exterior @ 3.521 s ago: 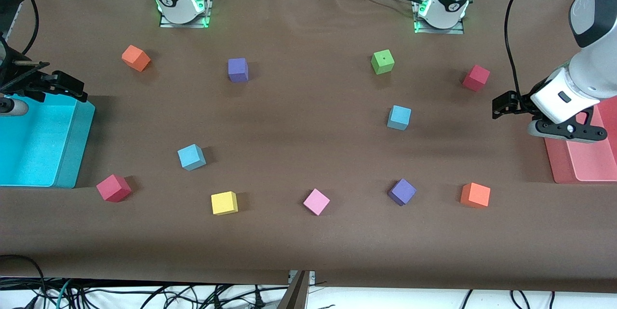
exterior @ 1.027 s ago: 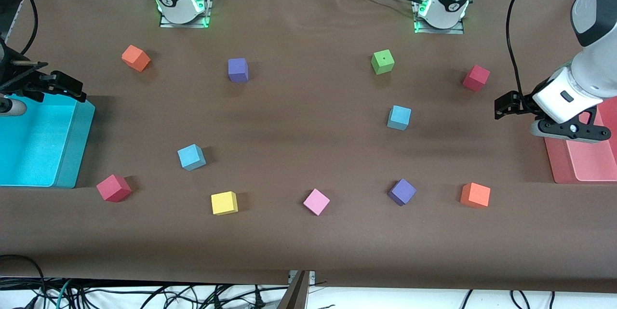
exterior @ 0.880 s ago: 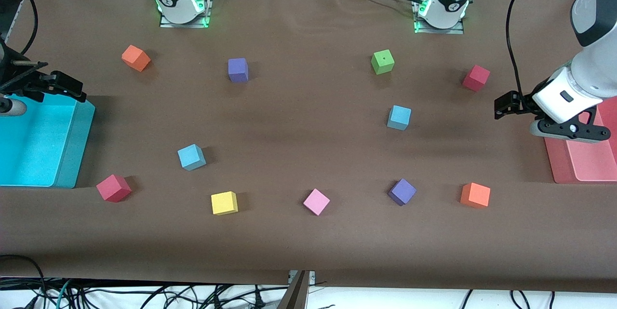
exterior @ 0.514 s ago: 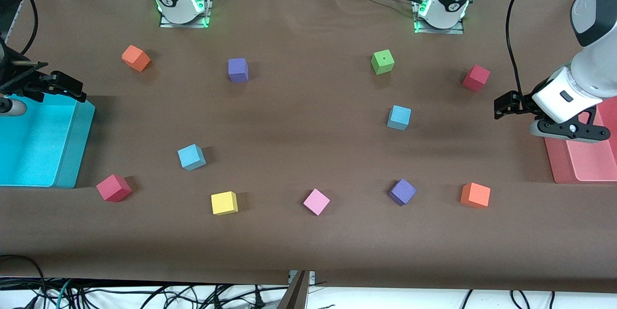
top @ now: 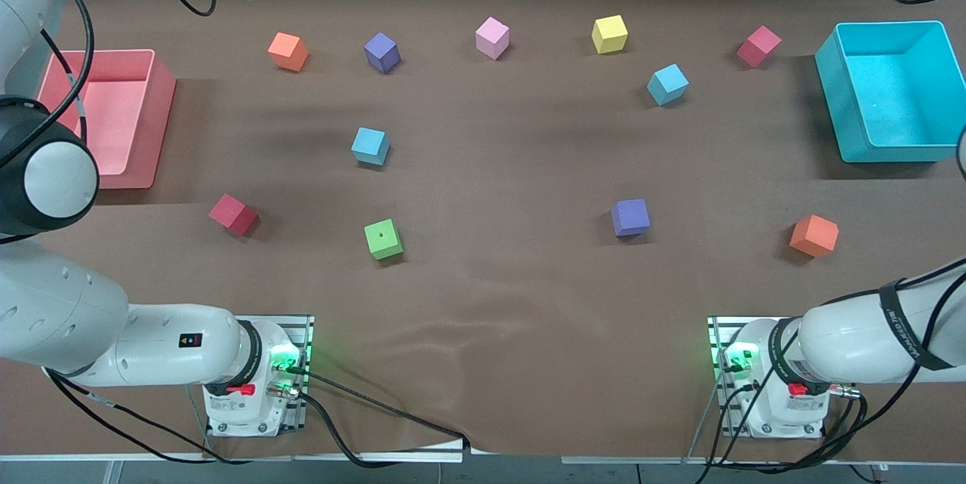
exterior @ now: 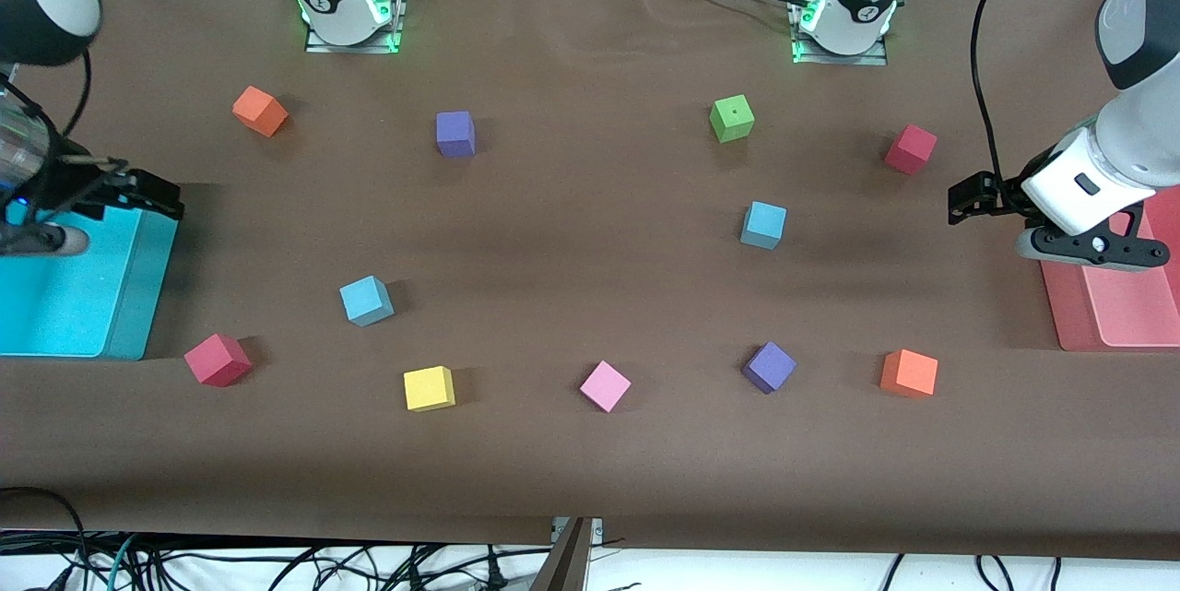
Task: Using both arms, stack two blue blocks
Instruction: 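Reach the right gripper to the cyan cube and grasp it, then lift the cyan cube with the right gripper and carry it to the table center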
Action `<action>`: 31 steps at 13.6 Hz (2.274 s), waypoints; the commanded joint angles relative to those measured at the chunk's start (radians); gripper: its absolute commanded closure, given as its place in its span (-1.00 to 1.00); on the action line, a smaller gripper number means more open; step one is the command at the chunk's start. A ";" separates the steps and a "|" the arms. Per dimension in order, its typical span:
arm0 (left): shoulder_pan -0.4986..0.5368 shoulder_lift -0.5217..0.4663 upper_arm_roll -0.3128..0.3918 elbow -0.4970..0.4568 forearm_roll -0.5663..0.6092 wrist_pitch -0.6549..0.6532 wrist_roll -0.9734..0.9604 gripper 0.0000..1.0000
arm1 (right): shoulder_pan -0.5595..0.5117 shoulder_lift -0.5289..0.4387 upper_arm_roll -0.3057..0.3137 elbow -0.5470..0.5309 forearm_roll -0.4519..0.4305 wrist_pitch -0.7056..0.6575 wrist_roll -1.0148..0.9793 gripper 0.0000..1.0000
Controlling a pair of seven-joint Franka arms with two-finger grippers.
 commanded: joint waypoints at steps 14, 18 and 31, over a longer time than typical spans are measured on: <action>0.004 0.008 -0.002 0.030 0.011 -0.025 -0.003 -1.00 | 0.154 0.325 0.046 -0.182 -0.008 0.490 -0.195 -1.00; 0.004 0.009 -0.002 0.030 0.010 -0.024 -0.003 -1.00 | 0.154 0.354 0.048 -0.223 -0.008 0.580 -0.197 -1.00; 0.002 0.012 -0.005 0.030 0.008 -0.022 -0.005 -1.00 | 0.146 0.387 0.048 -0.242 -0.004 0.596 -0.232 0.38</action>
